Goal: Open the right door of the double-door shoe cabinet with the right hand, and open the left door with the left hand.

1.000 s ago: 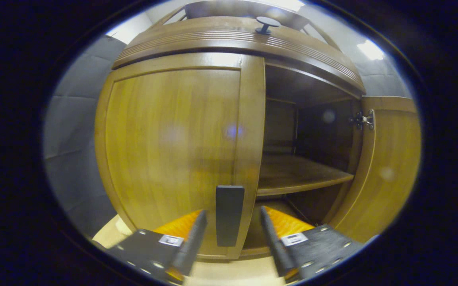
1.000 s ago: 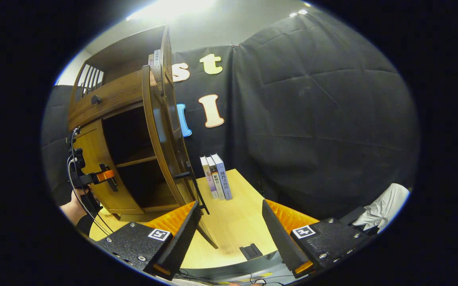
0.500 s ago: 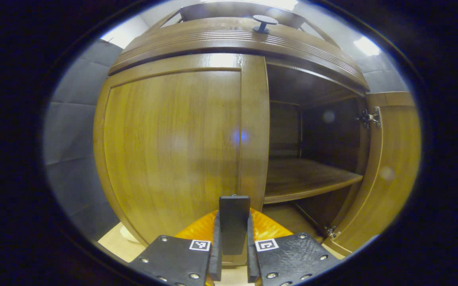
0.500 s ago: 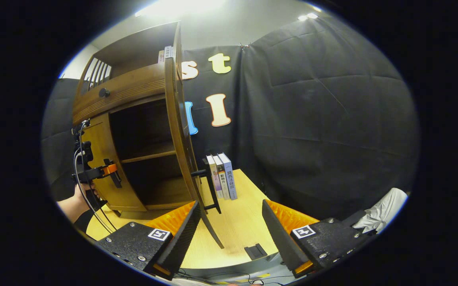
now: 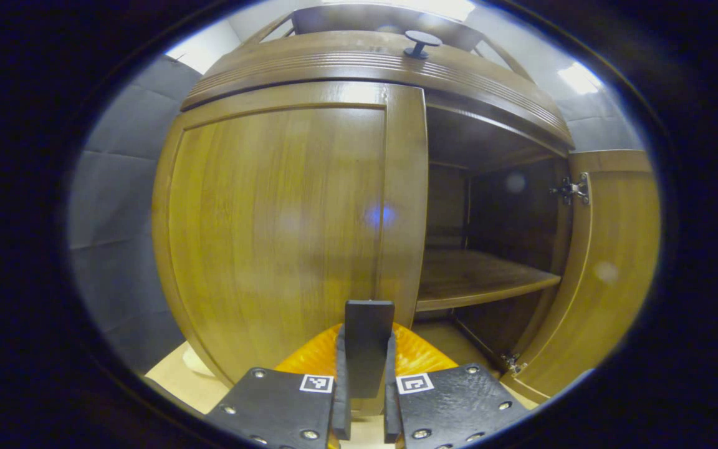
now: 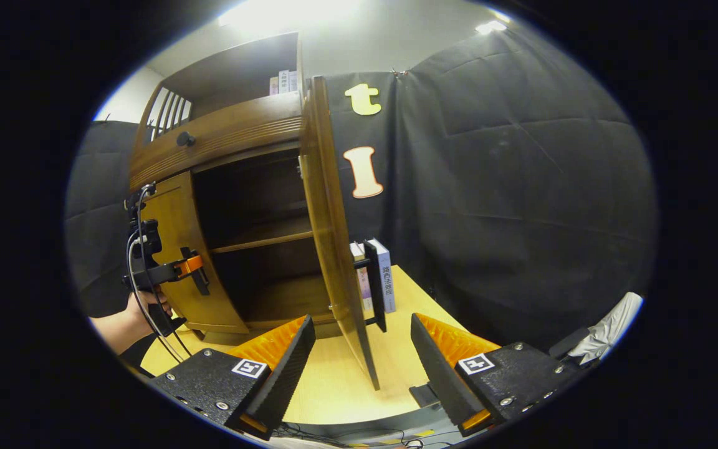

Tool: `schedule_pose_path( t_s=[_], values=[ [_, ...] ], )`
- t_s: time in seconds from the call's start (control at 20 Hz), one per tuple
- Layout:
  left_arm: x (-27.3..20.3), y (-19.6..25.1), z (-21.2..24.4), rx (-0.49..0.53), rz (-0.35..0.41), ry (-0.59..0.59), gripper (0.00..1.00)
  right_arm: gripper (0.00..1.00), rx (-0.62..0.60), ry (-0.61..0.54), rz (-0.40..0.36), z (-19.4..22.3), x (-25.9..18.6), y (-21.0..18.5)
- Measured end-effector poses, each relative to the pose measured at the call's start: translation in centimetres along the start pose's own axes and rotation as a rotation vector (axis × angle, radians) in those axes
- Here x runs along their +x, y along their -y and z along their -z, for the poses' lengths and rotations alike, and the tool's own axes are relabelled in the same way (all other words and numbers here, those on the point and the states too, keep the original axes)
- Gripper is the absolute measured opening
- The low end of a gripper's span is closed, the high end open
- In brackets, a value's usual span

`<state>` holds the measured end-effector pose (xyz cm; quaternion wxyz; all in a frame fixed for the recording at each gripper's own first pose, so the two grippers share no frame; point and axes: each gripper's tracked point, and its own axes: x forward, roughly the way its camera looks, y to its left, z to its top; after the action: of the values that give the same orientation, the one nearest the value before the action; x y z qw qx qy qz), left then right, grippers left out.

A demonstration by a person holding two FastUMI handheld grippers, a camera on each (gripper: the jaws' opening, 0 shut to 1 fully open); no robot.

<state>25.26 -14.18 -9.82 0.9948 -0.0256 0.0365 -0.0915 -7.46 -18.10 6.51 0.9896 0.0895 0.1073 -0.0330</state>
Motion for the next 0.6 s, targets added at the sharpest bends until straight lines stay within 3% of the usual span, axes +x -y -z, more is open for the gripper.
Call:
schedule_pose_path(
  t_s=[0.15,0.3,0.6],
  values=[
    [-0.3,0.3,-0.2,-0.010,0.024,-0.011,0.29,0.95,-0.006,-0.003,-0.036,0.6,0.2,-2.4],
    [-0.7,0.6,-0.6,-0.008,0.047,-0.014,0.15,0.96,-0.004,-0.011,-0.067,1.7,0.5,-4.8],
    [-1.2,1.0,-1.4,-0.017,0.101,0.002,0.27,0.95,0.016,-0.001,-0.078,3.1,1.1,-9.3]
  ],
)
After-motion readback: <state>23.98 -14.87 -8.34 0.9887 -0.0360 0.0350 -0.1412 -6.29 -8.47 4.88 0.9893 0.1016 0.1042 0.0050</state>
